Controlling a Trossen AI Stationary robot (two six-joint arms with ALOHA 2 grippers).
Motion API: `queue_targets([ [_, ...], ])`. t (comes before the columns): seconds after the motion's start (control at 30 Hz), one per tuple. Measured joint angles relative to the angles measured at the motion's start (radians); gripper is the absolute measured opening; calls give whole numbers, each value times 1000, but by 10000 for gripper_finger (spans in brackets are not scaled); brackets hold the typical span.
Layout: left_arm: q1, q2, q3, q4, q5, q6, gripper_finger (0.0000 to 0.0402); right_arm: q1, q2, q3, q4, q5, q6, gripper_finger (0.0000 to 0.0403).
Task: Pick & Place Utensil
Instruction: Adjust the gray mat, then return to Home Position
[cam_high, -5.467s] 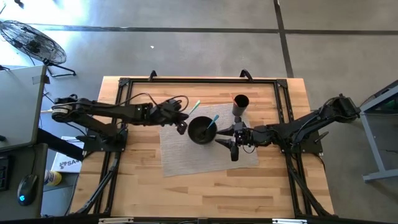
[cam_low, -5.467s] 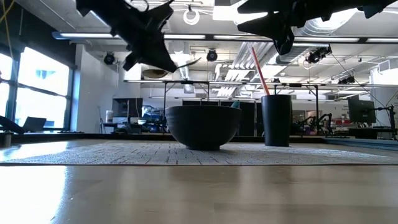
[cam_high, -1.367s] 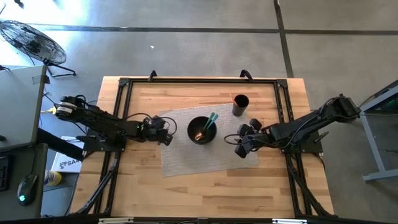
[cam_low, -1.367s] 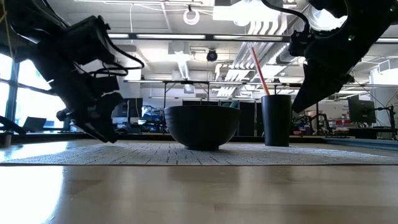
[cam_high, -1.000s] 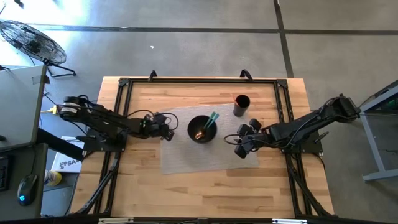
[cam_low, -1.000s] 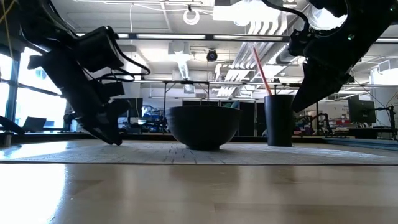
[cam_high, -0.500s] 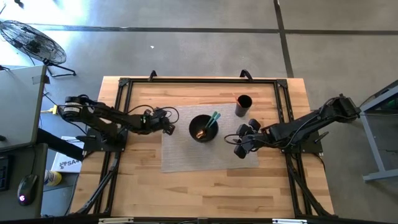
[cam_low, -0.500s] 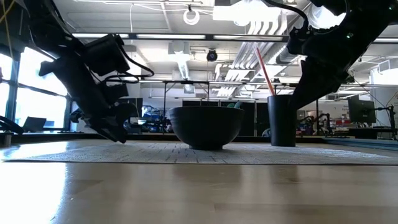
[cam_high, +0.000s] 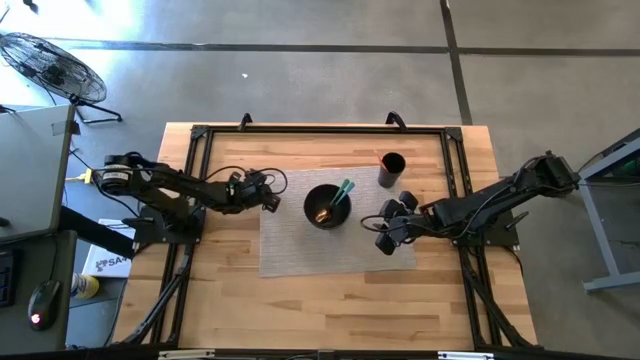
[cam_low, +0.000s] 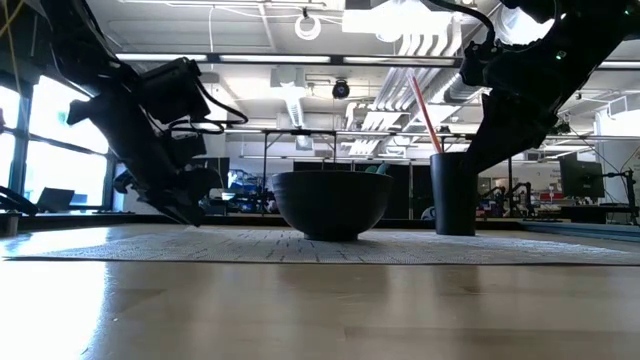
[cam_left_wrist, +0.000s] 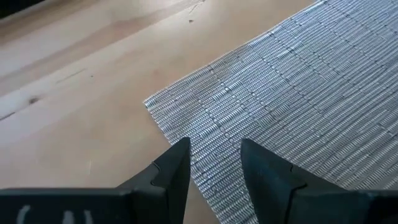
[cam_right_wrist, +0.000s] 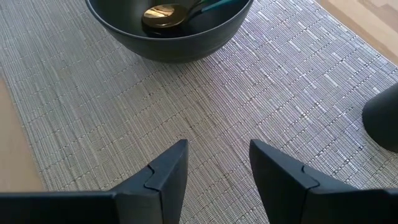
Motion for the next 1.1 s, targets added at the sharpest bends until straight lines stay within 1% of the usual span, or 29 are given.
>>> queue_targets([
  [0.07,4,8,0,11,0,11,138,0,0,0,0,0,0,165],
  [0.23,29,51,3,55,38,11,138,0,0,0,1,-1,0,165],
  [0.37,47,75,4,72,27,13,138,0,0,0,3,-3,0,165],
  [0.73,50,77,3,74,14,17,138,0,0,0,5,-2,0,165],
  [0.9,50,56,1,59,8,25,138,0,0,0,25,15,-34,165],
  [1.03,50,-1,-2,44,12,38,138,0,0,0,70,18,-68,165],
  [1.1,50,-39,-2,37,32,40,138,0,0,0,95,12,-92,165],
])
